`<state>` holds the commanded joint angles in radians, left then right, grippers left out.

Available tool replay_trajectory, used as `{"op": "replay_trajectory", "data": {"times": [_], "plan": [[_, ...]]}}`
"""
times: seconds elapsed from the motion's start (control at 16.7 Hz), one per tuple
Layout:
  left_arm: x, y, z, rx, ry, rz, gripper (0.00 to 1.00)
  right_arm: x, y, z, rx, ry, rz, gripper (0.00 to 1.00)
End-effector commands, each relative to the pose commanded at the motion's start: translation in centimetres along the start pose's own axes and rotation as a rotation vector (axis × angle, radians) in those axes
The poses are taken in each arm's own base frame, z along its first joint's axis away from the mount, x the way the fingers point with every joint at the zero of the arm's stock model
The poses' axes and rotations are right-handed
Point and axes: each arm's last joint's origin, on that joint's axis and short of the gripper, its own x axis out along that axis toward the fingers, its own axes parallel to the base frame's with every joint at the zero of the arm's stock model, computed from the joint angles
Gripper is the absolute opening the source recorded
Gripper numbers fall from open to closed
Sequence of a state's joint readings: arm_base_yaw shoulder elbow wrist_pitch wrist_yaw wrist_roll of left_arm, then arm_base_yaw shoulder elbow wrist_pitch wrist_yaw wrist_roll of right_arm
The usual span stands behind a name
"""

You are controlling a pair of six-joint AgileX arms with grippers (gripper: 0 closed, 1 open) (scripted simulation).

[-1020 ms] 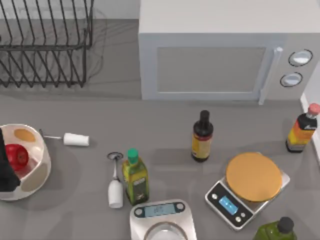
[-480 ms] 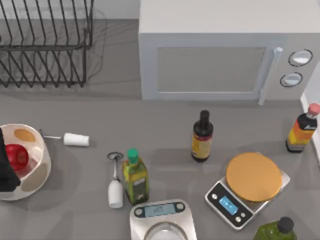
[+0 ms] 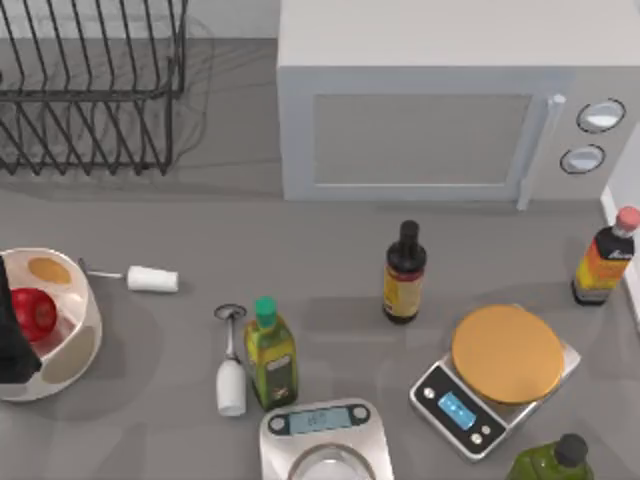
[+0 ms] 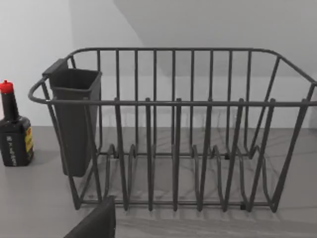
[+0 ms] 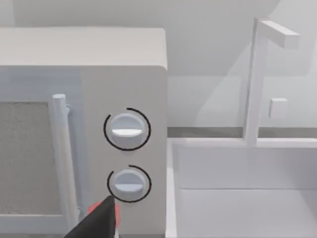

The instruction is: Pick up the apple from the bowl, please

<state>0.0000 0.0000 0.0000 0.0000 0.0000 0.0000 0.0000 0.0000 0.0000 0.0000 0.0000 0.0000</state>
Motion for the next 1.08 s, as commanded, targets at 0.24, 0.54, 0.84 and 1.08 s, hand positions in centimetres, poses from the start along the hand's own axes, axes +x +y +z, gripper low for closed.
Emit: {"op": "replay_trajectory", "data": {"times": [0.24,0.54,0.84,1.08], "plan": [[0.1,0.0,1.0,0.002,0.061,0.001,1.00,0.0,0.0,0.0,0.000,0.000,0.000,1.00],[1.6,0.1,4.3,0.008,0.358,0.002,1.00,0.0,0.0,0.0,0.000,0.000,0.000,1.00],[6.7,0.2,6.9,0.014,0.813,-0.001,1.00,0.0,0.0,0.0,0.000,0.000,0.000,1.00],[12.2,0.4,6.6,0.016,1.179,-0.006,1.00,0.0,0.0,0.0,0.000,0.000,0.000,1.00]]}}
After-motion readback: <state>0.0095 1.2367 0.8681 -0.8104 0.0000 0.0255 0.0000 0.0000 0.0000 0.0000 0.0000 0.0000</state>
